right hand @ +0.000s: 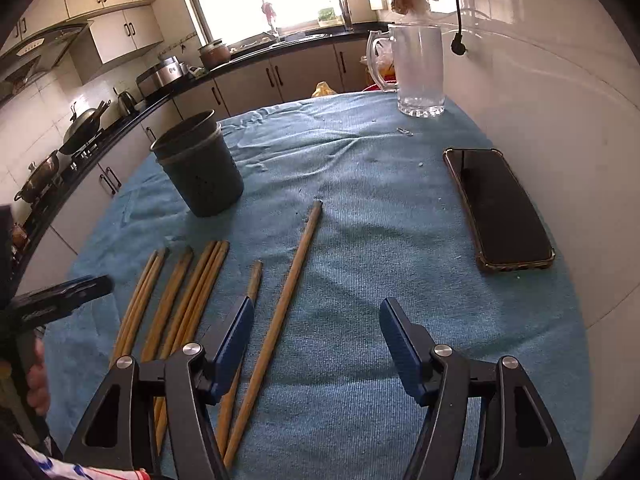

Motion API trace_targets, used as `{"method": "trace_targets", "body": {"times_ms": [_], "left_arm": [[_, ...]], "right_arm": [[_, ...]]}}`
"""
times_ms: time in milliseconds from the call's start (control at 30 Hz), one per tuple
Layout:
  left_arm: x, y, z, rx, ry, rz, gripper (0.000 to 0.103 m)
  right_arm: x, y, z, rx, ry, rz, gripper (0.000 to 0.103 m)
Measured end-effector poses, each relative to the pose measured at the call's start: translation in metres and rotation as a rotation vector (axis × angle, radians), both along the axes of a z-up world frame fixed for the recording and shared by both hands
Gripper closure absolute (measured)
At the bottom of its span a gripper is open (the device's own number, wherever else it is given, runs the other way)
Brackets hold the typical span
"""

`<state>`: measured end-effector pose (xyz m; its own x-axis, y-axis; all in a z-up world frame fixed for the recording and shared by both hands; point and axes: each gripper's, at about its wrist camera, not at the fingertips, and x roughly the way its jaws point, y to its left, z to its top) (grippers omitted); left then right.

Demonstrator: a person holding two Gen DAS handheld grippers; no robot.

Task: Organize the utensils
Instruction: 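Move both tools over the row of wooden chopsticks, then close the left gripper on a wooden chopstick while the right gripper grasps another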

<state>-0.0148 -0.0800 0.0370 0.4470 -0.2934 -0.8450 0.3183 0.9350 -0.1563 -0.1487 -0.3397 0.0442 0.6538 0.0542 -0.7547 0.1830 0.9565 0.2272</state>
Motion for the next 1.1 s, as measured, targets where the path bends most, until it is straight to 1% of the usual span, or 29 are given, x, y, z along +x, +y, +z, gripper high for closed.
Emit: {"method": "trace_targets", "body": {"times_ms": [100,133,167,200,233,267,300,367,433,500,567,667,733,800,867,933,967,1100], "left_arm": [[0.021,-0.01,-0.006,-0.022,0.042,0.008,0.044],[0.029,-0.013,-0.009,-0.023,0.06,0.014,0.05],[0.036,-0.014,-0.013,-0.02,0.08,0.021,0.058],[0.042,-0.016,-0.017,-0.017,0.098,0.027,0.063],[0.045,-0.017,-0.016,-0.007,0.084,0.036,0.069],[0.048,-0.019,-0.018,0.009,0.085,0.036,0.077],[0.049,-0.02,-0.017,0.016,0.084,0.034,0.079],[0.051,-0.016,-0.017,0.009,0.098,0.029,0.094],[0.051,-0.012,-0.018,0.023,0.091,0.026,0.101],[0.052,-0.007,-0.02,0.022,0.088,0.028,0.101],[0.053,-0.002,-0.019,0.007,0.104,0.039,0.101],[0.054,0.003,-0.016,-0.076,0.123,0.035,0.101],[0.055,-0.001,-0.013,-0.103,0.131,0.032,0.101],[0.058,-0.009,-0.013,-0.098,0.136,0.027,0.101],[0.063,-0.019,-0.015,-0.075,0.133,0.021,0.101],[0.066,-0.027,-0.019,-0.054,0.148,0.014,0.101],[0.067,-0.03,-0.021,-0.044,0.154,0.009,0.099],[0.066,-0.036,-0.02,0.004,0.146,-0.011,0.099]], "right_arm": [[0.002,-0.002,-0.002,0.007,0.001,0.002,0.033],[0.003,-0.003,-0.003,0.01,0.002,0.002,0.033],[0.004,-0.003,-0.003,0.012,0.003,0.002,0.033],[0.004,-0.003,-0.002,0.014,0.003,0.001,0.033],[0.004,-0.004,-0.003,0.015,0.003,0.002,0.033],[0.005,-0.004,-0.003,0.015,0.002,0.002,0.033],[0.006,-0.004,-0.003,0.015,0.002,0.004,0.033],[0.008,-0.004,-0.003,0.013,0.003,0.008,0.033],[0.013,-0.004,-0.003,0.013,0.005,0.014,0.033],[0.016,-0.003,-0.003,0.017,0.01,0.02,0.033],[0.023,-0.001,-0.004,0.023,0.017,0.032,0.033],[0.031,0.001,-0.005,0.03,0.024,0.039,0.033],[0.036,0.001,-0.005,0.041,0.028,0.034,0.033],[0.037,0.002,-0.006,0.056,0.027,0.032,0.033],[0.037,0.004,-0.007,0.058,0.028,0.035,0.033],[0.036,0.006,-0.008,0.052,0.033,0.041,0.033],[0.035,0.006,-0.009,0.05,0.035,0.042,0.033],[0.036,0.003,-0.009,0.051,0.035,0.04,0.033]]}}
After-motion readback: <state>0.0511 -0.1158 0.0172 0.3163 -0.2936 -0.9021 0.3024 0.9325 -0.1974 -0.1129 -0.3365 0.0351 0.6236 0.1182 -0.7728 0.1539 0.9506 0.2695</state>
